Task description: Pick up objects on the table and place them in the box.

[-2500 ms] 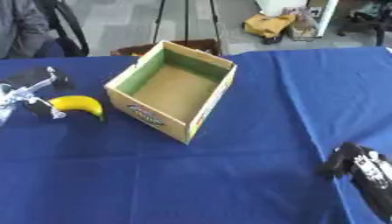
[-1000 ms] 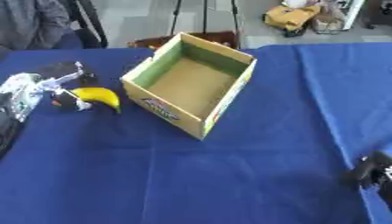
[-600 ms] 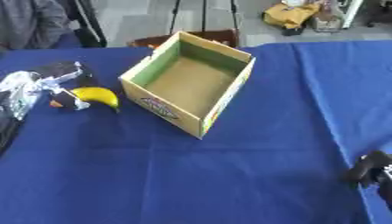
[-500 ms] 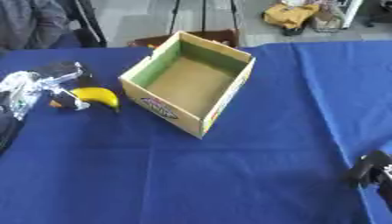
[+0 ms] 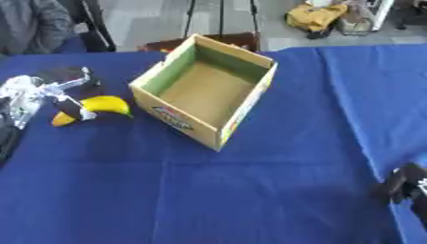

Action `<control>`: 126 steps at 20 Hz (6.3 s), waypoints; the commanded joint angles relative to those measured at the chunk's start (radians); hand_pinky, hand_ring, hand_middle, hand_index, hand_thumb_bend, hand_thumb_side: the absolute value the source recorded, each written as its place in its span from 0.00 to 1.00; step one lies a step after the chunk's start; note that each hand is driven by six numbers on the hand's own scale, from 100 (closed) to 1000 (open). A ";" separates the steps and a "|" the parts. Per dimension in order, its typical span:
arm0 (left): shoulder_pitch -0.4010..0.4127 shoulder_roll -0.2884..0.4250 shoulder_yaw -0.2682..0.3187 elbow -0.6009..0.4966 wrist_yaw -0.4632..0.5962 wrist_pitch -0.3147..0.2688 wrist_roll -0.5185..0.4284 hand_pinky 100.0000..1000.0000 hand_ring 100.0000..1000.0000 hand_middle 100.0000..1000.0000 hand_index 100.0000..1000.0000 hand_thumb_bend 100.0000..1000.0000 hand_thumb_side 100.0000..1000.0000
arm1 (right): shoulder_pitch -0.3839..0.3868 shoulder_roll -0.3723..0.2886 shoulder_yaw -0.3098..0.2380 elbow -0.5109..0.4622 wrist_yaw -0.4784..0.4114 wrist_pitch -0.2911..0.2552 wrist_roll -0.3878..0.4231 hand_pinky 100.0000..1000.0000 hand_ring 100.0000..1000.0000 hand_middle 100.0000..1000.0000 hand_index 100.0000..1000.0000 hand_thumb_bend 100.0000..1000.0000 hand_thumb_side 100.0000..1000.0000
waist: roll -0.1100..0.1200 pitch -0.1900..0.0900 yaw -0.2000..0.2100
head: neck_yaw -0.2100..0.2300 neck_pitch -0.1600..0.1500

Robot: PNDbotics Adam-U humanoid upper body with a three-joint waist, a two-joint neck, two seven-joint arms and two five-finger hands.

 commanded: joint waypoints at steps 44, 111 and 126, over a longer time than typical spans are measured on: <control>-0.075 0.099 -0.007 -0.102 0.160 -0.044 -0.109 0.43 0.21 0.17 0.38 0.27 0.01 | 0.004 -0.031 -0.013 0.004 -0.012 -0.004 0.010 0.47 0.29 0.19 0.41 0.00 0.76 | 0.009 -0.066 0.005 | -0.013 -0.001; -0.145 -0.215 -0.110 -0.130 -0.020 -0.140 -0.032 0.52 0.39 0.38 0.60 0.55 0.75 | -0.034 0.000 0.001 0.010 -0.006 0.010 0.031 0.47 0.29 0.19 0.40 0.00 0.77 | 0.024 -0.025 -0.093 | 0.016 -0.050; -0.072 -0.104 -0.103 -0.362 0.402 -0.022 0.130 0.62 0.53 0.51 0.67 0.40 0.59 | -0.017 -0.005 -0.011 0.013 -0.012 0.011 0.022 0.47 0.29 0.19 0.40 0.00 0.76 | 0.014 -0.050 -0.038 | -0.015 -0.044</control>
